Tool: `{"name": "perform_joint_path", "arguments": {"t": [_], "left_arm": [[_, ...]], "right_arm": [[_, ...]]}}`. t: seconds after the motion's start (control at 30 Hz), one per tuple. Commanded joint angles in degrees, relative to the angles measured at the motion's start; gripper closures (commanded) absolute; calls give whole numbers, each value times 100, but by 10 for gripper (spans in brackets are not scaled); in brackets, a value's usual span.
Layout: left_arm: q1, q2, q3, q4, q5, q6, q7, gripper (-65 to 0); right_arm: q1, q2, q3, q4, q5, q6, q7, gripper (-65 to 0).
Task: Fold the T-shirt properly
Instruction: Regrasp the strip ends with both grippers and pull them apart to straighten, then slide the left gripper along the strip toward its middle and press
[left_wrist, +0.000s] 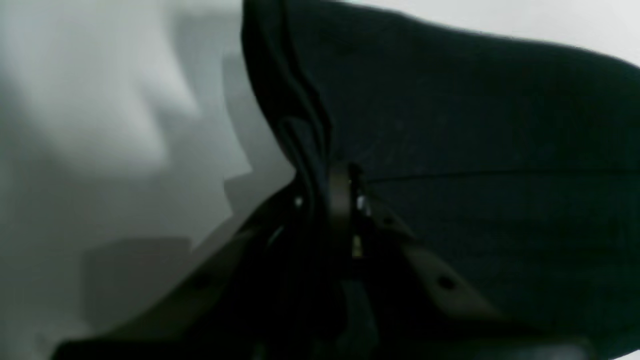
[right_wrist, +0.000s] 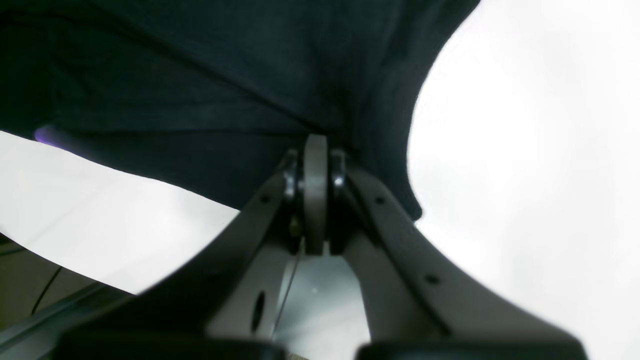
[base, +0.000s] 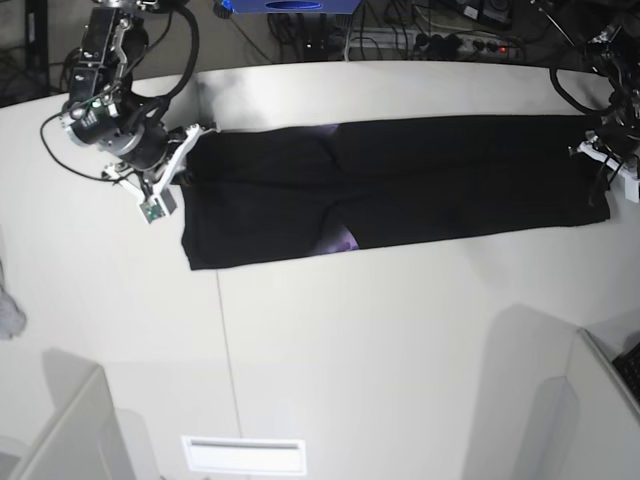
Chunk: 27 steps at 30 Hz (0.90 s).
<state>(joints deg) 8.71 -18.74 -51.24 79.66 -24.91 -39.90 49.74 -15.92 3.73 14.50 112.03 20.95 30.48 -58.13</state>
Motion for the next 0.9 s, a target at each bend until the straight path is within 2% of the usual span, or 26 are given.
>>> {"name": "perform_joint_path", "arguments": {"t": [0.0, 0.13, 0.27, 0.47, 0.6, 0.87], "left_arm": [[74, -152, -40, 250, -90, -10, -116, 0], [355, -108, 3, 874, -90, -10, -108, 0], [584, 200, 3, 1436, -63, -10, -99, 0], [672, 683, 65, 2166, 552, -10, -72, 0], [698, 789, 584, 2439, 816, -10, -72, 0], [698, 1184, 1102, 2685, 1088, -10, -72, 0]], "right_arm": [[41, 27, 5, 107, 81, -2, 121, 0], [41, -105, 22, 107, 81, -2, 121, 0], [58, -122, -4, 98, 81, -2, 121, 0], [67, -122, -4, 98, 81, -2, 121, 0], [76, -122, -4, 98, 81, -2, 121, 0], [67, -122, 5, 81, 81, -2, 121, 0]]}}
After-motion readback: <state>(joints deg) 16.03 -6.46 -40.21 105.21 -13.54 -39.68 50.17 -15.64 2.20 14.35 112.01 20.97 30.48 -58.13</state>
